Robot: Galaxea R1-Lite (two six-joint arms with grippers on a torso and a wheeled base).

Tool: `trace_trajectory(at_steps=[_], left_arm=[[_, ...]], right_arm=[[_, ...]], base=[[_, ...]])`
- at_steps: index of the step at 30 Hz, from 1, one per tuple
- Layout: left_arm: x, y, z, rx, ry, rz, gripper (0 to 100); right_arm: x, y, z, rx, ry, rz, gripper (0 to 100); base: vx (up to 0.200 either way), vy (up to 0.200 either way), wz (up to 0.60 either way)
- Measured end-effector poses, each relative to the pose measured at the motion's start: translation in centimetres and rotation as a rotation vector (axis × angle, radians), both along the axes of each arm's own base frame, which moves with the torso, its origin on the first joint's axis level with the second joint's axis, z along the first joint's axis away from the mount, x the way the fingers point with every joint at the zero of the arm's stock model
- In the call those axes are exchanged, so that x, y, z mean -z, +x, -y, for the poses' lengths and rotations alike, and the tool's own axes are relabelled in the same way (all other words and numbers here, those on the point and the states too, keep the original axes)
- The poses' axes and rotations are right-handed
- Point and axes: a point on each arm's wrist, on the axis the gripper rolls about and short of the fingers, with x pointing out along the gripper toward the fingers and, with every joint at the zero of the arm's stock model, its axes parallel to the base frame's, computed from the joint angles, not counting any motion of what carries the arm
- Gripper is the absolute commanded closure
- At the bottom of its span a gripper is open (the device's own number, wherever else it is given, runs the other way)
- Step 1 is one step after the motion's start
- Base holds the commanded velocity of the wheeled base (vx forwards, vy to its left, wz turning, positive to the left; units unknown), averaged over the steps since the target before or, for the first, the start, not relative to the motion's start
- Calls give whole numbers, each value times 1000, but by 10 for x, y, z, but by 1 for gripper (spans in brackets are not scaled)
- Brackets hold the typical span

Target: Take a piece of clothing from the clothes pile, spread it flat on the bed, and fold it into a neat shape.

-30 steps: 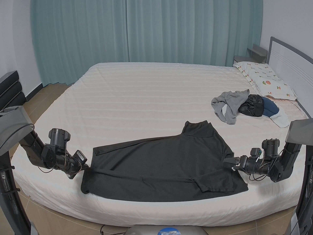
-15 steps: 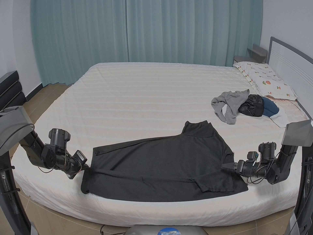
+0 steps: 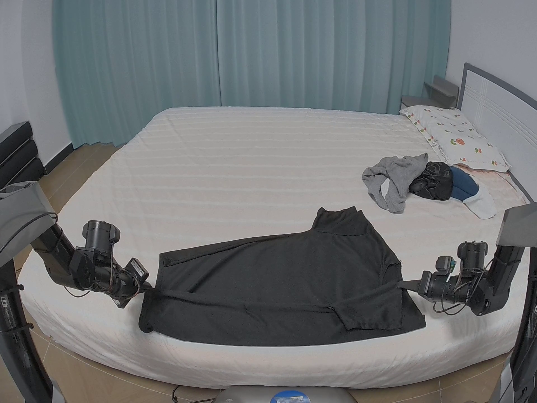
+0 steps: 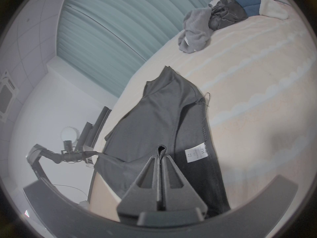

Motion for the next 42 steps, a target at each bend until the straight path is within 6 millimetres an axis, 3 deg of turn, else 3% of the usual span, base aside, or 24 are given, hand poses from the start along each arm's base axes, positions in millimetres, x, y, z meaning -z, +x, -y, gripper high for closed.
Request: trace_trajectory(at_steps=[9,19,42], left_arm=[[-18,-17,0,37,25,-46,100],[-39,-29,-2,67,46,-23,100],[-91,-65,0,146,105,58,100]], right_arm=[[-34,-26,13,-15,44,114,100],[-52,-47,22,-44,88,173,100],[-70,-64,19,-73,84,217,100]], base=[[0,0,0],[0,0,0],[0,0,0]])
